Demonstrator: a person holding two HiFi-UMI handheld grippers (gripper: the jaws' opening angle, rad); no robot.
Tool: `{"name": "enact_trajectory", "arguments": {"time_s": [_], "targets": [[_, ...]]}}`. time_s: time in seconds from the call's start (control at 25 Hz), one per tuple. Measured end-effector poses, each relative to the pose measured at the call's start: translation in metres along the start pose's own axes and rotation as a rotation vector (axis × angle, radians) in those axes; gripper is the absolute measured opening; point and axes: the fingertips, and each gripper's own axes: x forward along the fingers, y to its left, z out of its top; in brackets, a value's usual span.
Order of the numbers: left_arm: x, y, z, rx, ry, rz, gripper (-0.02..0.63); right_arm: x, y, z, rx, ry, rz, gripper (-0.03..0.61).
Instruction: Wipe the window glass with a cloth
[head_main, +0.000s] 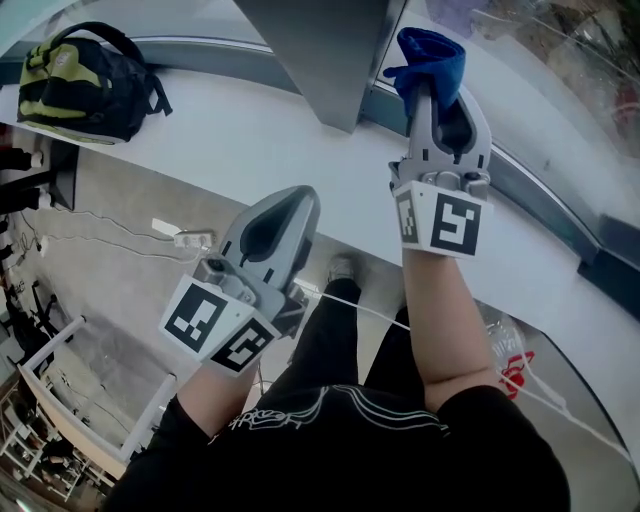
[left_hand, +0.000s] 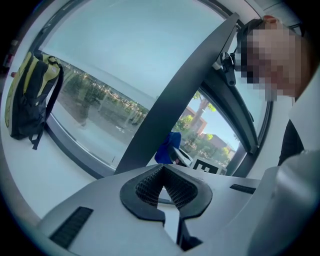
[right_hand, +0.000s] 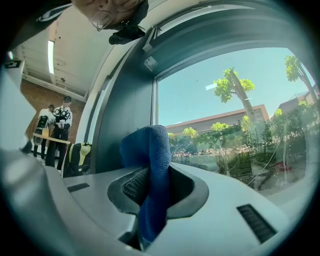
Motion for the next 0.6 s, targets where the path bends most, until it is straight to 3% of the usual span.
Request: {"name": "enact_trajectory", "arguments": {"time_s": [0.6], "targets": [[0.003, -0.011, -0.007, 0.004, 0.007, 0.006, 0.006, 0.012, -0.018, -0.01, -0.042, 0.021, -0.017, 0.063]]}}
